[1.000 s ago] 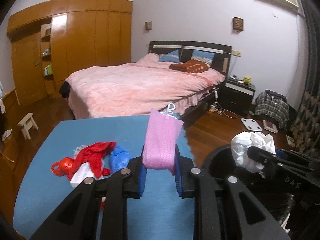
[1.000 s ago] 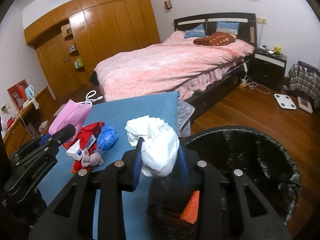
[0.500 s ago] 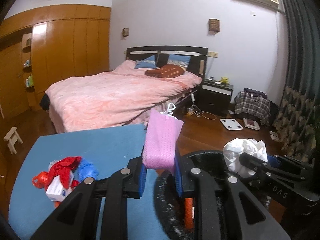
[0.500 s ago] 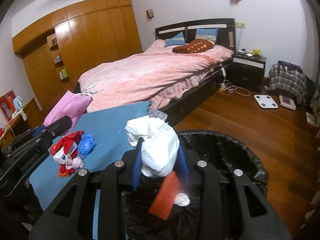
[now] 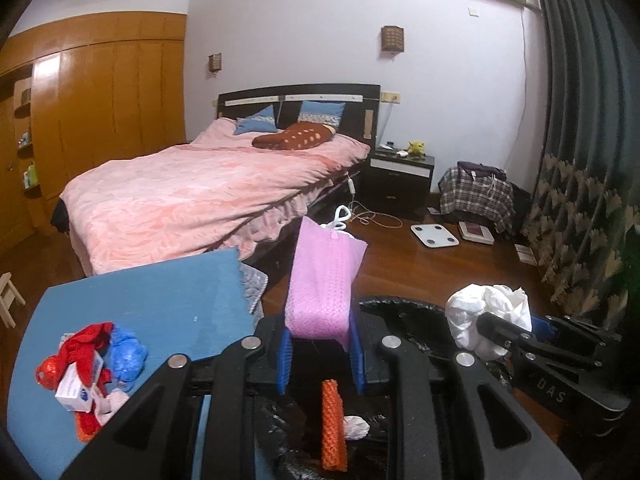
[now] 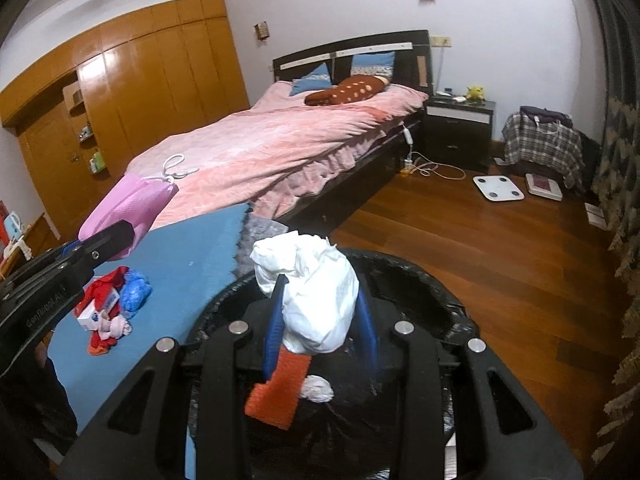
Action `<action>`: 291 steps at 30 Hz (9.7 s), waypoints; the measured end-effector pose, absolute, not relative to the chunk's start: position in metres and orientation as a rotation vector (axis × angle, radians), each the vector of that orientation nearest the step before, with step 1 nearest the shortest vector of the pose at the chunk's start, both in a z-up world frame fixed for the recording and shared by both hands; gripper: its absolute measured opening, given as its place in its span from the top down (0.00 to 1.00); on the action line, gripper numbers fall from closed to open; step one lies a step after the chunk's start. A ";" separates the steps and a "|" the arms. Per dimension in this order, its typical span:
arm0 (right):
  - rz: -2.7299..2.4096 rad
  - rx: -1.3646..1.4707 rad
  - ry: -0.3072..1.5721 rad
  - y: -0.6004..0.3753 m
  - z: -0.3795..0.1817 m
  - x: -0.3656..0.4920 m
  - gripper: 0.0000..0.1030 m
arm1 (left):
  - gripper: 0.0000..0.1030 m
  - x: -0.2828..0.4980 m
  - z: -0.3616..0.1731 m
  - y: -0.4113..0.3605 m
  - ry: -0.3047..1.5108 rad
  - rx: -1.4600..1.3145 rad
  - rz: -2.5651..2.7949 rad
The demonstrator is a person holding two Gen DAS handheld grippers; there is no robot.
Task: Collect trash
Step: 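Move both tools over the bin and release sponge and tissue inside, then move both tools back to the remaining pile on the table, then grasp pink cloth with right gripper while left gripper grasps red cloth, then carry pink cloth and red cloth over the bin and open both grippers, then move both tools back to the remaining items on the table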
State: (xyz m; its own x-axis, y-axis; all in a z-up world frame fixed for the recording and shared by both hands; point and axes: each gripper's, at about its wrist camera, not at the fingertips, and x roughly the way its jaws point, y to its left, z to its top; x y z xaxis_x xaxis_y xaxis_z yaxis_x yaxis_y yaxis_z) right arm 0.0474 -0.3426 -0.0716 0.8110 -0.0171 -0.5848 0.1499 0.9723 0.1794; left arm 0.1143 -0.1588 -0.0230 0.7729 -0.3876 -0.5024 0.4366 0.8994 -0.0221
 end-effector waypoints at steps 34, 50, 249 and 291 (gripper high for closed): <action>-0.044 0.189 0.601 -0.308 -0.067 0.078 0.06 | 0.06 0.128 -0.001 -0.045 0.544 0.076 -0.190; 0.201 0.089 0.609 -0.161 -0.052 0.136 0.06 | 0.06 0.128 0.002 0.093 0.564 -0.020 0.040; -0.179 0.188 0.655 -0.366 -0.092 0.062 0.07 | 0.25 0.168 -0.061 -0.158 0.671 0.092 -0.512; 0.192 0.060 0.741 -0.109 -0.142 0.205 0.06 | 0.14 0.201 -0.147 0.136 0.733 -0.018 0.072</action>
